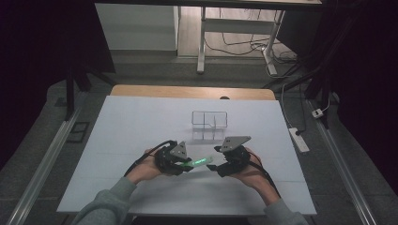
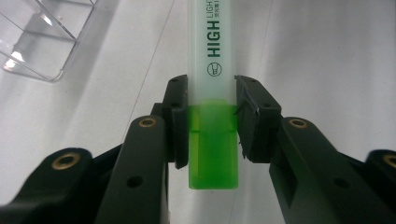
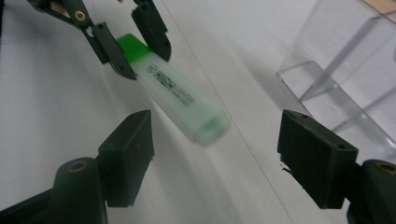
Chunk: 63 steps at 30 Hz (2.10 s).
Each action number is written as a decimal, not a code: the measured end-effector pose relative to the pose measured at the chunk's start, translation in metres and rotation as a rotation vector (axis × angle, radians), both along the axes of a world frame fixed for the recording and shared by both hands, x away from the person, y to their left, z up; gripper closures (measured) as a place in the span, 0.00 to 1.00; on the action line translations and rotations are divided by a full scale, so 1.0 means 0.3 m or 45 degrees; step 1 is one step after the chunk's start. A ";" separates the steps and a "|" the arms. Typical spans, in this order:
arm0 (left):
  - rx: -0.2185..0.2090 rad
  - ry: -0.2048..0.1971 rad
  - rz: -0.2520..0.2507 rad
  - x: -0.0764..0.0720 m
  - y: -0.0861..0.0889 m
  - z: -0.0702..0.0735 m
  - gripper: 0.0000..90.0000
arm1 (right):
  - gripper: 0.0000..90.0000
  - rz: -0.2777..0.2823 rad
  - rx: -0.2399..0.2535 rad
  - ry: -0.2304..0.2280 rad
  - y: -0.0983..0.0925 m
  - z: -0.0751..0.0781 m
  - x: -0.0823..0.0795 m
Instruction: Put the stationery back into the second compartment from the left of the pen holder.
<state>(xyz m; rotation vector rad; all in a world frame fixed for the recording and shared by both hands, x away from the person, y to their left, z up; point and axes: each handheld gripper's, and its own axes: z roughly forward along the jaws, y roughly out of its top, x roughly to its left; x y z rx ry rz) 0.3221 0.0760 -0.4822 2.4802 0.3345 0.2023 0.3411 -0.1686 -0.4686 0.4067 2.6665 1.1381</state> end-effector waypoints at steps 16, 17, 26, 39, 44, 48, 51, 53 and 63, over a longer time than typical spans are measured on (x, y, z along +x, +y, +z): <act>0.069 0.007 -0.037 -0.005 -0.042 -0.023 0.74 | 0.44 0.172 -0.183 0.032 0.084 -0.035 0.007; 0.072 0.007 -0.042 -0.006 -0.044 -0.023 0.74 | 0.45 0.180 -0.200 0.029 0.088 -0.040 0.006; 0.082 0.010 -0.082 -0.015 -0.047 -0.023 0.74 | 0.58 0.252 -0.321 -0.007 0.110 -0.070 -0.009; -0.001 0.048 -0.078 0.001 -0.012 -0.011 0.70 | 0.71 0.366 -0.358 -0.001 0.118 -0.082 -0.024; -0.062 0.044 0.017 0.018 0.013 -0.004 0.58 | 0.72 0.338 -0.348 -0.020 0.106 -0.077 -0.017; -0.136 0.061 0.092 0.029 0.043 0.005 0.51 | 0.72 0.304 -0.323 -0.012 0.099 -0.076 -0.013; -0.155 0.066 0.120 0.035 0.061 0.010 0.47 | 0.72 0.286 -0.300 -0.021 0.096 -0.074 -0.008; -0.172 0.072 0.152 0.038 0.070 0.010 0.45 | 0.72 0.262 -0.295 -0.031 0.090 -0.067 -0.005; -0.289 0.121 0.286 0.050 0.124 0.010 0.40 | 0.72 0.138 -0.191 -0.081 0.058 -0.043 0.009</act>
